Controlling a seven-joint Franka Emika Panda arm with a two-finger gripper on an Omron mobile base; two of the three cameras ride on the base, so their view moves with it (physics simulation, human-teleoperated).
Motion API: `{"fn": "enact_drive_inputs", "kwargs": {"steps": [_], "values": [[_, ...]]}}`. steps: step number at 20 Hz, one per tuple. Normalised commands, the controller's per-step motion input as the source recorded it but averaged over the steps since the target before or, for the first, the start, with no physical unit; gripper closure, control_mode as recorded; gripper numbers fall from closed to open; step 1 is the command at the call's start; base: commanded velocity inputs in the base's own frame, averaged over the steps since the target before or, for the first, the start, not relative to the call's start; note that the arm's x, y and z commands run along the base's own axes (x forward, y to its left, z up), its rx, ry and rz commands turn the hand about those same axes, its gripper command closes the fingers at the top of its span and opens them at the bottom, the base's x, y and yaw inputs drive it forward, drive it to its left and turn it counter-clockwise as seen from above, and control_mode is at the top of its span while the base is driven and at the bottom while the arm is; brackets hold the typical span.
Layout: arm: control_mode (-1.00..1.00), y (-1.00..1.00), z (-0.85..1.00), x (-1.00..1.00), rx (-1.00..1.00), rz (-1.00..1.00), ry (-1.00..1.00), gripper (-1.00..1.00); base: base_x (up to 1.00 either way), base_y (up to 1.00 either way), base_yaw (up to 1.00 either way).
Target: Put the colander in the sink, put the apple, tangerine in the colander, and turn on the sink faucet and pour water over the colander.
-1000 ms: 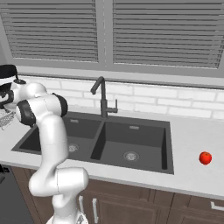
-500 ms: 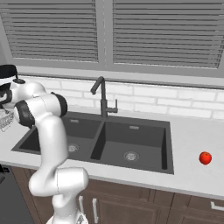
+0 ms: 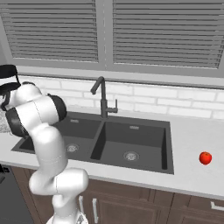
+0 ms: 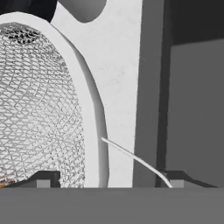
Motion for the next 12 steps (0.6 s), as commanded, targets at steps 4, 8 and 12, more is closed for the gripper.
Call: {"fn": "enact_drive_inputs", "kwargs": {"steps": [4, 8, 12], "values": [[-1.00, -0.83, 0.02, -0.15, 0.01, -0.27, 0.00, 1.00, 0.00, 0.00, 0.00], [-1.00, -0.48, 0.03, -0.14, 0.00, -0.40, 0.02, 1.00, 0.00, 0.00, 0.00], [-1.00, -0.53, 0.00, -0.11, 0.00, -0.45, 0.08, 1.00, 0.00, 0.00, 0.00]]}}
